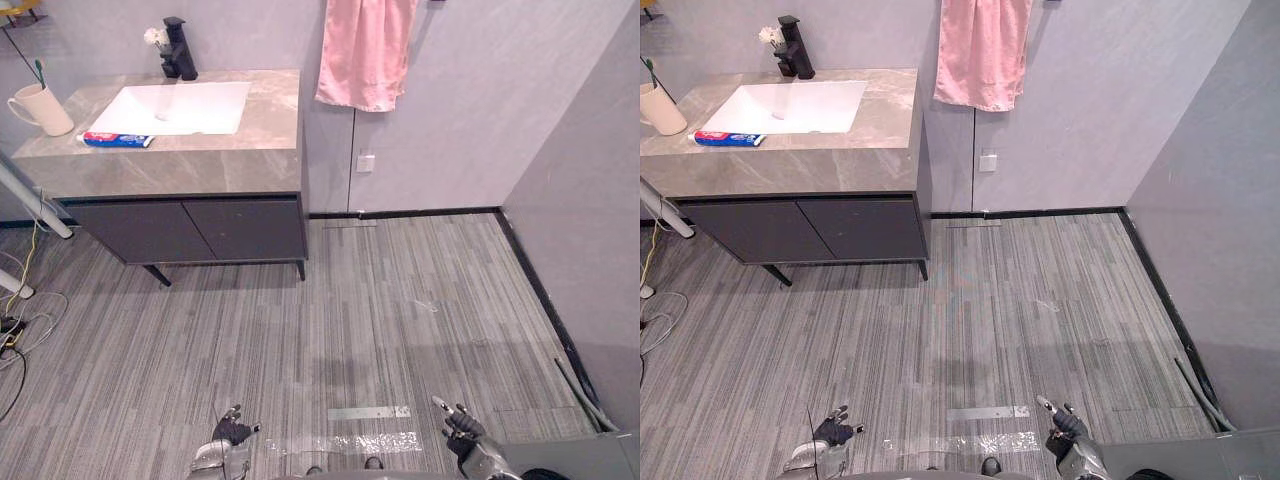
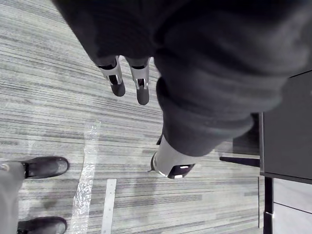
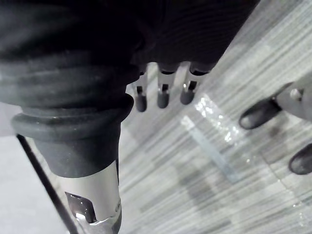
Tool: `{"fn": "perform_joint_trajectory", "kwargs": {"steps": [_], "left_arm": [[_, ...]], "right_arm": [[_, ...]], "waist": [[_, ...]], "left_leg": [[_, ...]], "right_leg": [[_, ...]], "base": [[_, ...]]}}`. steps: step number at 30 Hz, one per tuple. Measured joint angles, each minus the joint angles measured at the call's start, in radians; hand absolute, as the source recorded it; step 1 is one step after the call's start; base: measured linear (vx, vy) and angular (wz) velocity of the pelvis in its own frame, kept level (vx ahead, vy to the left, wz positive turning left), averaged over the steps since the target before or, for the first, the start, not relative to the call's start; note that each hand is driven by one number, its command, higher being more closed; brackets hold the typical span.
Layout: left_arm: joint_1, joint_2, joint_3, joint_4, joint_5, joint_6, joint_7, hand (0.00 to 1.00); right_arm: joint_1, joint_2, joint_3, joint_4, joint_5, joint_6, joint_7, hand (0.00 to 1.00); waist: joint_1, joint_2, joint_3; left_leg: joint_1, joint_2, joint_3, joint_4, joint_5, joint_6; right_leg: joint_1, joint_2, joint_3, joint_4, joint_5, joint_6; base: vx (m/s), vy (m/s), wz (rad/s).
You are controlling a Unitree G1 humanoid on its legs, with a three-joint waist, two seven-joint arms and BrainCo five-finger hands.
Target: Organize washtable
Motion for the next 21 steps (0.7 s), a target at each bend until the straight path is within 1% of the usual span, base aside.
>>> {"fn": "perform_joint_trajectory", "kwargs": {"steps": [10, 11, 13, 15, 17, 19, 20, 21], "left_arm": [[0.054, -0.023, 0.000, 0.001, -0.004, -0.001, 0.000, 0.00], [0.057, -0.026, 0.000, 0.001, -0.006, -0.001, 0.000, 0.00], [0.060, -0.029, 0.001, 0.001, -0.023, -0.002, 0.001, 0.00], [0.058, -0.031, 0.001, 0.001, -0.041, -0.003, 0.001, 0.00], [0.058, -0.031, 0.001, 0.001, -0.041, -0.004, 0.001, 0.00], [0.046, -0.030, -0.001, 0.000, -0.042, -0.004, 0.001, 0.00], [0.035, -0.027, -0.006, 0.000, -0.048, -0.005, 0.001, 0.00], [0.031, -0.025, -0.012, -0.001, -0.051, -0.005, 0.002, 0.00]], "right_arm": [[0.074, 0.030, -0.009, 0.002, -0.001, 0.001, 0.002, 0.00], [0.080, 0.032, -0.026, 0.002, -0.001, 0.001, 0.003, 0.00], [0.085, 0.034, -0.042, 0.002, 0.000, 0.001, 0.003, 0.00], [0.087, 0.032, -0.045, 0.001, 0.001, 0.001, 0.002, 0.00], [0.075, 0.031, -0.045, 0.000, 0.001, 0.001, 0.001, 0.00], [0.044, 0.031, -0.044, -0.002, 0.006, 0.000, 0.001, 0.00], [0.026, 0.034, -0.043, -0.006, 0.017, 0.000, 0.000, 0.00], [0.020, 0.036, -0.042, -0.009, 0.024, 0.000, 0.000, 0.00]], "waist": [[0.001, -0.001, 0.001], [0.001, -0.001, 0.001], [0.006, 0.001, 0.001], [0.024, 0.003, 0.003], [0.026, 0.006, 0.006], [0.026, 0.007, 0.039], [0.026, 0.003, 0.066], [0.026, 0.001, 0.078]], "left_leg": [[0.000, 0.001, 0.001, 0.000, 0.000, 0.001], [0.000, 0.001, 0.001, 0.000, 0.000, 0.001], [0.000, 0.002, 0.005, 0.000, 0.000, 0.001], [-0.005, 0.003, 0.025, -0.001, 0.000, 0.001], [-0.021, 0.004, 0.038, 0.001, 0.001, 0.002], [-0.034, 0.001, 0.063, 0.005, -0.002, 0.005], [-0.026, -0.005, 0.079, 0.006, -0.007, 0.008], [-0.020, -0.009, 0.085, 0.005, -0.010, 0.009]], "right_leg": [[0.004, 0.001, 0.000, -0.009, 0.011, -0.004], [0.004, 0.001, 0.000, -0.009, 0.013, -0.004], [0.003, 0.002, 0.003, -0.009, 0.015, -0.004], [-0.012, 0.005, 0.023, -0.004, 0.019, -0.003], [-0.043, 0.007, 0.031, 0.023, 0.016, 0.000], [-0.115, 0.007, 0.045, 0.135, -0.028, 0.022], [-0.156, 0.005, 0.048, 0.228, -0.066, 0.039], [-0.171, 0.002, 0.043, 0.268, -0.080, 0.042]], "base": [[0.00, 0.000, 0.00], [0.00, 0.000, 0.00], [-0.01, -0.010, -0.04], [-0.04, -0.018, -0.24], [-0.03, -0.016, -0.25], [-0.04, -0.011, -0.32], [-0.05, -0.007, -0.27], [-0.08, -0.011, -0.29]]}}
